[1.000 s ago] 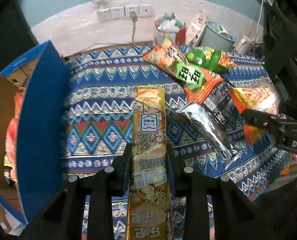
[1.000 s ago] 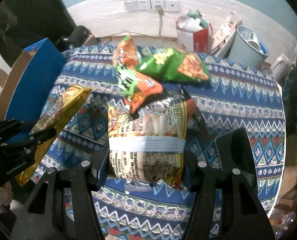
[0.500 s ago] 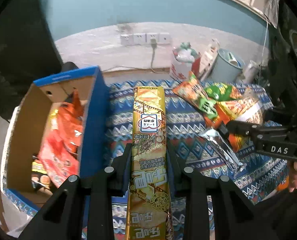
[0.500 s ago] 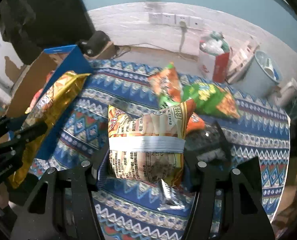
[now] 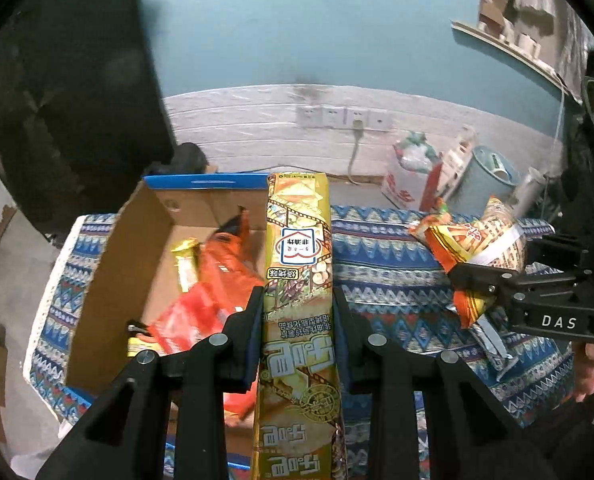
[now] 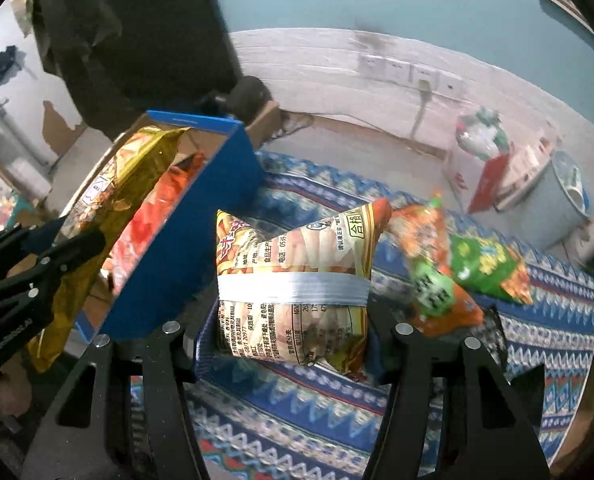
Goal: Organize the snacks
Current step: 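Carry the cracker bag and gold bar pack over the box, then open both grippers to drop the bags into the box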
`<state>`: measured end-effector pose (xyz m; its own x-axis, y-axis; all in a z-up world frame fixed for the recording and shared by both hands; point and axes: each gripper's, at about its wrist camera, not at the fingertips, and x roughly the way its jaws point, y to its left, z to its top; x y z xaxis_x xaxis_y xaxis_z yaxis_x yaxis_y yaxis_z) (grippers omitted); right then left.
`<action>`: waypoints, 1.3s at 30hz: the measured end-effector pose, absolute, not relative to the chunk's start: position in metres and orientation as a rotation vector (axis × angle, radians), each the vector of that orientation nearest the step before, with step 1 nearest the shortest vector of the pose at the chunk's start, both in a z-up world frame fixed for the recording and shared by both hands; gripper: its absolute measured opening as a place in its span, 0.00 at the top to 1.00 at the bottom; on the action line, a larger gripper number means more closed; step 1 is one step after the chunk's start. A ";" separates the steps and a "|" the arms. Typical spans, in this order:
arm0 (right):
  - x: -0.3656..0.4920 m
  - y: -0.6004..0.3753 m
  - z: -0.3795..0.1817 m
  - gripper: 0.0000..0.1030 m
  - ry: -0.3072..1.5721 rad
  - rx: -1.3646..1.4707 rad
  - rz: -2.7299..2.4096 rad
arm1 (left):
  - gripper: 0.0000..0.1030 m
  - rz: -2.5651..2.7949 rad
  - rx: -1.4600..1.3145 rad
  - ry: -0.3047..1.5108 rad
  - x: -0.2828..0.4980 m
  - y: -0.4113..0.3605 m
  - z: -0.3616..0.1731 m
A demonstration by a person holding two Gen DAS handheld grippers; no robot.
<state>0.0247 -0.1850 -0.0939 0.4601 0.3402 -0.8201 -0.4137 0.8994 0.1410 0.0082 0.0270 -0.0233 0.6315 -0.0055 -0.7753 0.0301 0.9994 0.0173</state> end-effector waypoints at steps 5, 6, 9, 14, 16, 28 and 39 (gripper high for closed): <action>0.034 -0.152 -0.089 0.43 0.981 -0.093 0.504 | 0.70 0.030 -0.009 0.896 0.012 0.059 -0.025; 0.035 -0.146 -0.088 0.43 0.979 -0.098 0.512 | 0.70 0.040 -0.018 0.899 0.012 0.065 -0.026; 0.040 -0.127 -0.085 0.43 0.970 -0.107 0.535 | 0.70 0.068 -0.049 0.907 0.013 0.084 -0.029; 0.047 -0.092 -0.081 0.43 0.956 -0.127 0.580 | 0.70 0.114 -0.085 0.918 0.015 0.113 -0.034; 0.050 -0.078 -0.081 0.43 0.955 -0.134 0.597 | 0.70 0.131 -0.104 0.927 0.015 0.125 -0.038; 0.057 -0.010 -0.102 0.43 0.990 -0.180 0.687 | 0.70 0.196 -0.201 0.978 0.013 0.173 -0.058; 0.063 0.017 -0.119 0.43 1.037 -0.186 0.730 | 0.69 0.237 -0.233 0.980 0.010 0.190 -0.059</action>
